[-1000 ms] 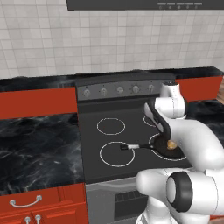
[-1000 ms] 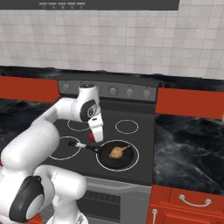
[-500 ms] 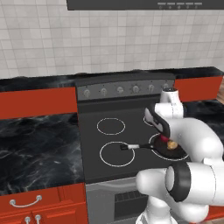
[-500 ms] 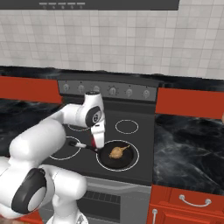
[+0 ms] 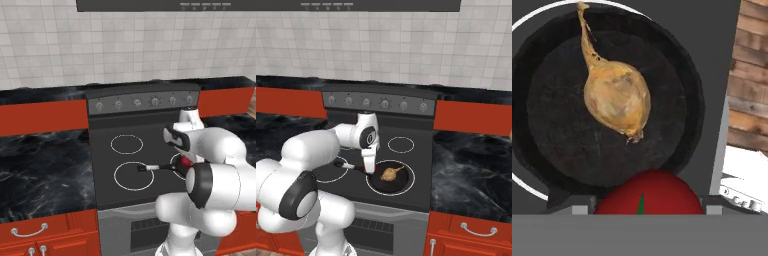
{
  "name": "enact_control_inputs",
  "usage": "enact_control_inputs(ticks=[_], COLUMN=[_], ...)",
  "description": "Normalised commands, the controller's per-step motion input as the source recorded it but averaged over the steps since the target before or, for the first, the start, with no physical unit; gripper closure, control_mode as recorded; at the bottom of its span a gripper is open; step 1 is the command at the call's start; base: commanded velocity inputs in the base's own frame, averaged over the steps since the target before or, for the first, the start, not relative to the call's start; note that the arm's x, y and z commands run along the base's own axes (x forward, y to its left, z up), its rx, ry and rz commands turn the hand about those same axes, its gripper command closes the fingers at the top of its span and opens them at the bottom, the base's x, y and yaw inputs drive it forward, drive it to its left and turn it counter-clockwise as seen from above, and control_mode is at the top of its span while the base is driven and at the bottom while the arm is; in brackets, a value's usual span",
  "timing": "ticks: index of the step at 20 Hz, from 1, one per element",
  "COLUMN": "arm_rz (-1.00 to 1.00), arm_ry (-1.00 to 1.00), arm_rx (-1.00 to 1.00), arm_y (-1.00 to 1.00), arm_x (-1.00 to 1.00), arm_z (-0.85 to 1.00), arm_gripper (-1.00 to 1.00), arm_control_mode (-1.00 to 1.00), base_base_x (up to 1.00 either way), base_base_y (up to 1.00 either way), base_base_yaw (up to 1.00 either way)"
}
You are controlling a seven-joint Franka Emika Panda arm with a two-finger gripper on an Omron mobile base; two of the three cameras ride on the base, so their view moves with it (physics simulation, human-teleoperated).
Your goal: Place the pan on the front right burner on the stove. Then place the tomato and the onion in the pan and turn on the front right burner.
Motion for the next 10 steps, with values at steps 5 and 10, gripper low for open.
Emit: enact_control_inputs(ticks=[5,10], arm_rz=[-0.13,-0.11], arm_ry=[0.08,0.07], arm_rx=[-0.01,0.0], arm_y=[-0.18,-0.13], arm_x=[0.23,0.19], arm_z=[-0.31,-0.32], arm_gripper=[1.0,1.0], arm_control_mode=[-1.0,-1.0], base_base_x=[0.0,0.0], base_base_y=[0.0,0.0], base_base_yaw=[0.0,0.0])
